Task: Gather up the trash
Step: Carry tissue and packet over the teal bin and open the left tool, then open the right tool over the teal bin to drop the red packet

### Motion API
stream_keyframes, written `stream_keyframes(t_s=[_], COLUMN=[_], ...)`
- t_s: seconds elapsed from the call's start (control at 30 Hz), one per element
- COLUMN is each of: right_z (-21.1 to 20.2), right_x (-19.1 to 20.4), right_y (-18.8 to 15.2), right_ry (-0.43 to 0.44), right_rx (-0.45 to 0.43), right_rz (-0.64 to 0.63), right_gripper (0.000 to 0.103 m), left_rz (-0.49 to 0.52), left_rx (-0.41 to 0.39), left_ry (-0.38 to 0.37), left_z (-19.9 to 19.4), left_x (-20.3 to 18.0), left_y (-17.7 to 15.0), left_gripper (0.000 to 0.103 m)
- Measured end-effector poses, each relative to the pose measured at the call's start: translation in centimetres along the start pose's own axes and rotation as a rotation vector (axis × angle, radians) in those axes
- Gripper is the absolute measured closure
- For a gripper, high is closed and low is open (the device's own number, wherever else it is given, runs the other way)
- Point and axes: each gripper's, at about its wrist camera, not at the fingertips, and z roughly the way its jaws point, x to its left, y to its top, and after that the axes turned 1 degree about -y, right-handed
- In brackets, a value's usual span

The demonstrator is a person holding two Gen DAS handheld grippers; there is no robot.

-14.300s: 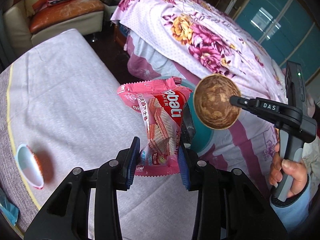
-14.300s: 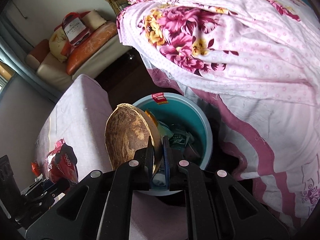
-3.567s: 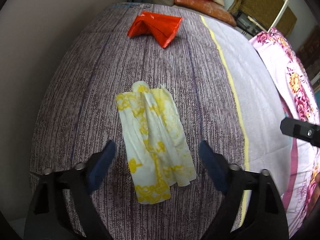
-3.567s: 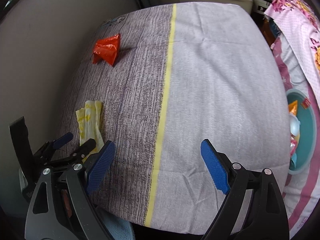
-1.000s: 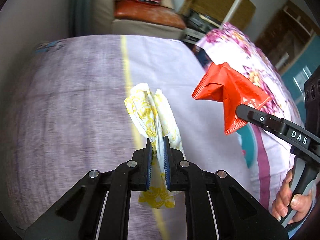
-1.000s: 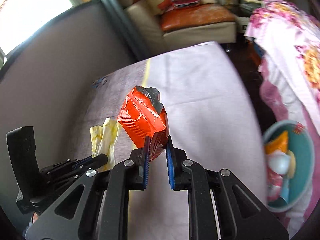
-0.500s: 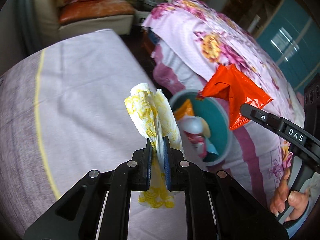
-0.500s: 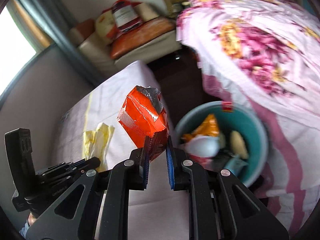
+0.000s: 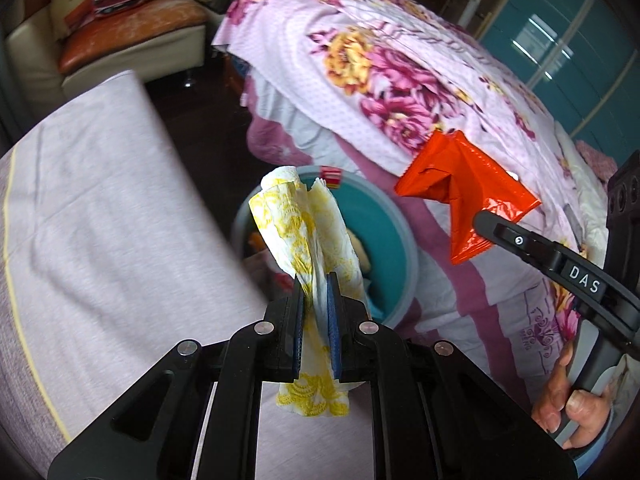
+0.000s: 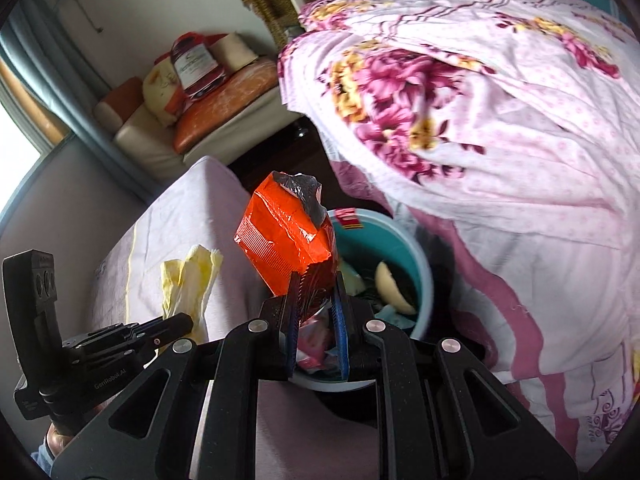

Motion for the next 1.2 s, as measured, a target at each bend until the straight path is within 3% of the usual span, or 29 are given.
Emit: stream_keyframes(t_s=[0.47,0.53,0.6,0.67,0.8,0.93,1.0,1.2], right_z=[-0.1,-0.1,0.0,0.1,0.5,0.9,1.2,1.7], right_x=[-2.7,-2.9,-2.8,-2.7,-2.4,-1.9,-1.6,-0.6], right_y=[0.7,0.8,0.9,0.9,1.1,1.2,1.3,1.4], right_ry=[-0.043,-0.050,-0.054,-0.060,-0.067,-0.075,-0.081,-0.098], right_rx=[0.004,0.006,0.008,0.013,0.023,0.034,0.041,0.061], right_rz=[0.046,0.047,0.046,0.043,0.040,0.032,0.024,0.002], right_gripper=[0.088,0.088,0.088,0.088,0.088,0.088,0.088,0.088], left_rz=[0.045,0.037,0.029,0.026,0.026,0.023,0.015,-0.005], left_rx=[0.050,0.057,0.049,0.035,0.024,0.023,0.028,0.019], left_ry=[-0.072,-0.074,-0.070,-0.065,-0.057,-0.040,-0.035,-0.006], left_z=[4.0,4.3,4.3,4.2,4.0,3.8,3.8,2.9], left_x=[-3.3,-3.2,-2.8,-2.6,-2.2,-1.5,-1.2,0.4], left_y=[1.6,1.7,1.7,1.7,1.8,1.6,1.4,1.0], left_gripper=[0.089,0.078,0.057,0.044,0.028,0.021,0.012,0.011])
